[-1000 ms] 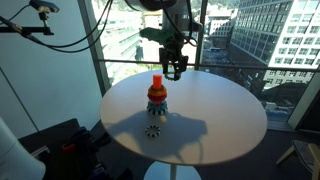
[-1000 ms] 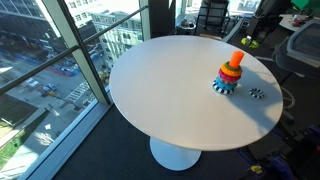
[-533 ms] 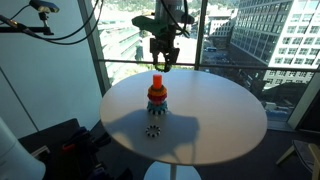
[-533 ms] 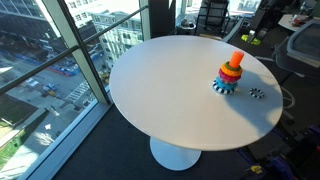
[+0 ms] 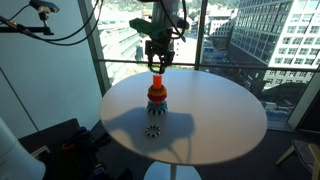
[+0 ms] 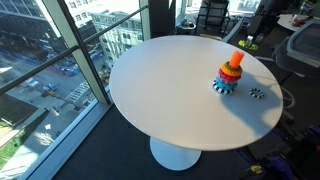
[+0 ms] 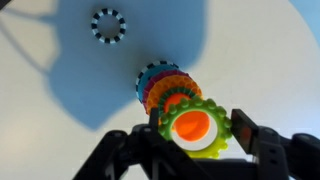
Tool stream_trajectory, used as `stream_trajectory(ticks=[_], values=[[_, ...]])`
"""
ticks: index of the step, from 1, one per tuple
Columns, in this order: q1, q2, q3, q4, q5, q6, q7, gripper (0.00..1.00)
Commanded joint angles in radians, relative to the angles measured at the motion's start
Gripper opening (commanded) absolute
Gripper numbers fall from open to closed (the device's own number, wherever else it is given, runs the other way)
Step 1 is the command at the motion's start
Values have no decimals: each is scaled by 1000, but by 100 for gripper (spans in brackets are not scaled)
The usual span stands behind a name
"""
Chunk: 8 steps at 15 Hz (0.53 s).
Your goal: Put the yellow ring on the orange stand
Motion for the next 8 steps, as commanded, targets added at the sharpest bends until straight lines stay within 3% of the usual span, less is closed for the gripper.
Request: stream_trajectory(ticks=[1, 8], values=[[4, 16, 3, 4, 5, 19, -10, 47], [8, 40, 18, -19, 18, 107, -29, 47]])
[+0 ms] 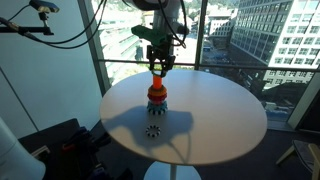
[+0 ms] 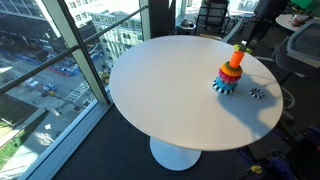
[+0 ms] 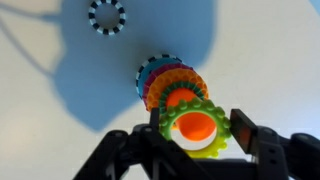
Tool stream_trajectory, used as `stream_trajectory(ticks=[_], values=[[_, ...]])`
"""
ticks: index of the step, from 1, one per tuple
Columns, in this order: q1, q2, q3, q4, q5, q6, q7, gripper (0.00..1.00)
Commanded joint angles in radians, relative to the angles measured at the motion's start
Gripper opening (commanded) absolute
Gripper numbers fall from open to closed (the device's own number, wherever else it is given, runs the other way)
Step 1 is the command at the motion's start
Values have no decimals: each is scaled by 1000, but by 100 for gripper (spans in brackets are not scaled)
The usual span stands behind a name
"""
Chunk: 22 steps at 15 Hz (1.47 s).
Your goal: Put the yellow ring on the orange stand
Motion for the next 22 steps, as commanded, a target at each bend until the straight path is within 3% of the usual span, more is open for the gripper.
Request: stream_trajectory(ticks=[1, 16, 22], values=[[4, 4, 11, -17, 21, 56, -33, 47], [-7, -18, 19, -81, 30, 116, -83, 47], [-1, -43, 17, -180, 13, 234, -65, 47]])
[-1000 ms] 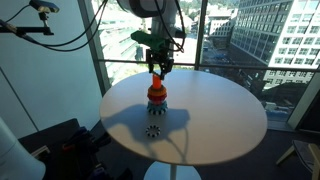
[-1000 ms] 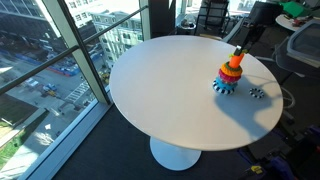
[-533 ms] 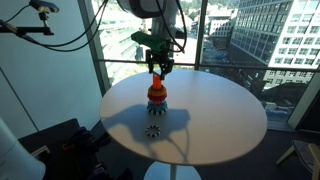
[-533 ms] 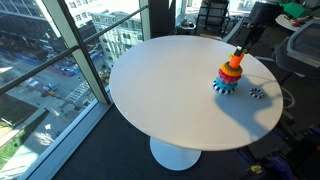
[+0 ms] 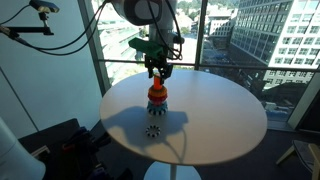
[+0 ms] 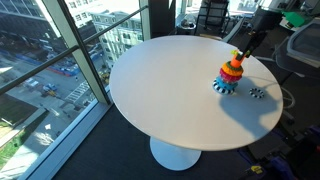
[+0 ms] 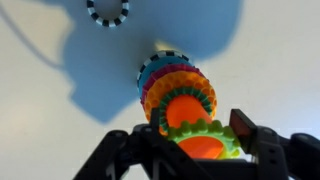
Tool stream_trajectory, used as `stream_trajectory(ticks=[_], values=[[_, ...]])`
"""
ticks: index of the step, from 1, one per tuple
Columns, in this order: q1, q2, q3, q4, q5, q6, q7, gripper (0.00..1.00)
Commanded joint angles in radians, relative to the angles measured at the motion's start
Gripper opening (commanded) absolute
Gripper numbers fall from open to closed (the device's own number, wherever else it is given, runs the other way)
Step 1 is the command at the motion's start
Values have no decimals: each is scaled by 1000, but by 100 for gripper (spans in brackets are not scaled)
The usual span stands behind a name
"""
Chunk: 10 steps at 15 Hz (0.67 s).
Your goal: Put the yellow ring on the orange stand
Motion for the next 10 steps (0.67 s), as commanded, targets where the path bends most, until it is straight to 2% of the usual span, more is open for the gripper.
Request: stream_trajectory(ticks=[1, 6, 10], values=[[1, -41, -3, -79, 8, 77, -16, 47], [5, -36, 0, -131, 2, 145, -10, 47], [7, -27, 1, -152, -1, 153, -9, 47]])
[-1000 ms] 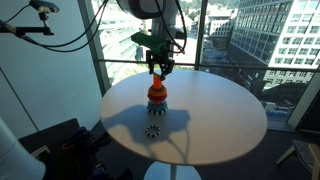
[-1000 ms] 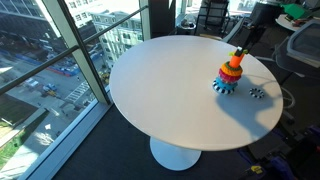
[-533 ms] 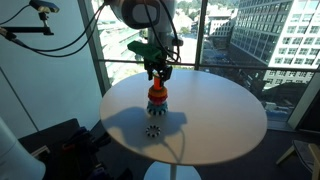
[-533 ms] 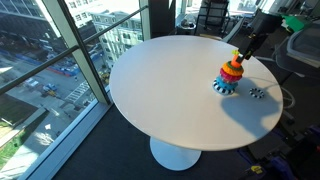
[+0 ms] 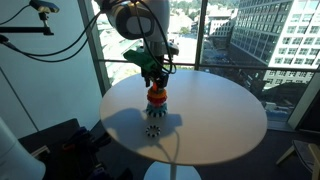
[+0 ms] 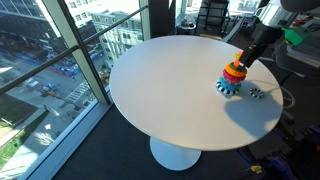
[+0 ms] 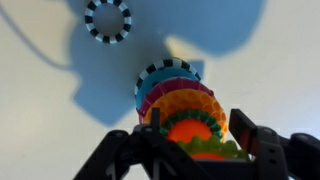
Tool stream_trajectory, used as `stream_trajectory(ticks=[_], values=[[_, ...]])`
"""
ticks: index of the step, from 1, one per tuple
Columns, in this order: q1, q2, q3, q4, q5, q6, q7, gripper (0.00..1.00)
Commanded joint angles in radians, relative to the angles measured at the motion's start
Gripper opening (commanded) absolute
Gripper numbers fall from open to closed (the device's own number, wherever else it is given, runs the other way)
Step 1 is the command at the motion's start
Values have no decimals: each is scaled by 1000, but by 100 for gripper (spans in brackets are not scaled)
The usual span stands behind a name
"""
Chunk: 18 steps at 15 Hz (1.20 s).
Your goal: Put the yellow ring on the orange stand
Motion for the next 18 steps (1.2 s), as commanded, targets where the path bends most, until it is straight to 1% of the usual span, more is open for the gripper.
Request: stream_trajectory(ticks=[1, 5, 6, 7, 8, 9, 10, 11, 14, 18], values=[[3, -18, 0, -32, -1, 17, -8, 47], [2, -22, -1, -29, 1, -9, -15, 47], [1, -24, -2, -23, -2, -27, -15, 52], [0, -27, -3, -13, -11, -56, -13, 92], [0, -32, -5, -9, -20, -72, -8, 89], [0, -38, -6, -5, -29, -92, -2, 92], [0, -48, -7, -1, -40, -107, 6, 99], [0, -59, -8, 3, -51, -123, 13, 100], [1, -86, -12, 19, -91, -158, 41, 100], [-1, -125, -18, 49, -152, -181, 109, 100]])
